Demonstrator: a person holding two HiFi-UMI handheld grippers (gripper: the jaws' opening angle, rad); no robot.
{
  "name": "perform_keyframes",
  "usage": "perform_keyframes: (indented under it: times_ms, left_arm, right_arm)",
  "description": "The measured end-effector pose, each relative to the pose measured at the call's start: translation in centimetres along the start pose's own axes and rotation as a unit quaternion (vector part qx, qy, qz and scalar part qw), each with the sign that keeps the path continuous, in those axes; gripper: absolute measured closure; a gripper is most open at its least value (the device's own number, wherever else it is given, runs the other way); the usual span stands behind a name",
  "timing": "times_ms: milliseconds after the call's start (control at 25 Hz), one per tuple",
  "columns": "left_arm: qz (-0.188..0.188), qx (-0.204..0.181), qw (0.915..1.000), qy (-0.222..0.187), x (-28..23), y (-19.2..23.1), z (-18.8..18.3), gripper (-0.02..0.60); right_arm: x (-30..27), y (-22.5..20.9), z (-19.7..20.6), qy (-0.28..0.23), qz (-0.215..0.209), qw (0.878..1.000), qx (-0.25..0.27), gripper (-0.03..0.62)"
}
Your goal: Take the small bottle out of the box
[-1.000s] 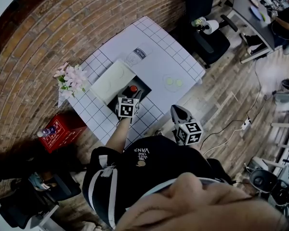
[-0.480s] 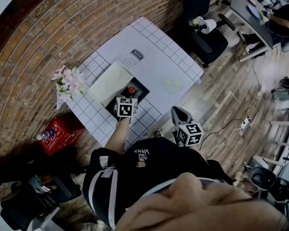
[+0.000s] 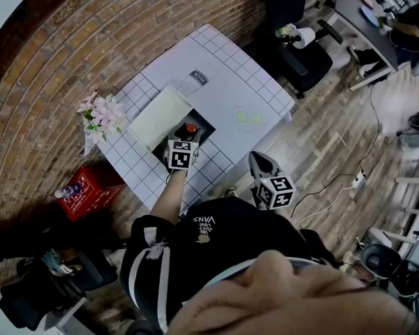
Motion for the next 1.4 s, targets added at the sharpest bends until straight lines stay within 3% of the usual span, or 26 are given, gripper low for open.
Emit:
perform_keyframes:
  times_ms: [760, 1400]
  left_arm:
    - [-0.069, 0.005, 0.9966, -0.045, 7.0, -4.3, -0.1, 0.351]
    - [-0.102, 0.018, 0.9923, -0.069, 12.5, -11.0, 1.4, 0.351]
  right_arm:
    - [4.5, -1.3, 1.6, -0.018, -0.057, 0.998, 0.019, 0.591]
    - [8.8, -3.0, 3.9, 0.0, -0.108, 0.993, 0.042, 0.591]
Point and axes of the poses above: the fingertips, and each gripper's own axes: x backward along the fingers, y to its left, z out of its underside, the point moved 7 cm from there along x, backward along the fingers, and after that the axes turned 9 degrees about -x, right-handed, at the moved point
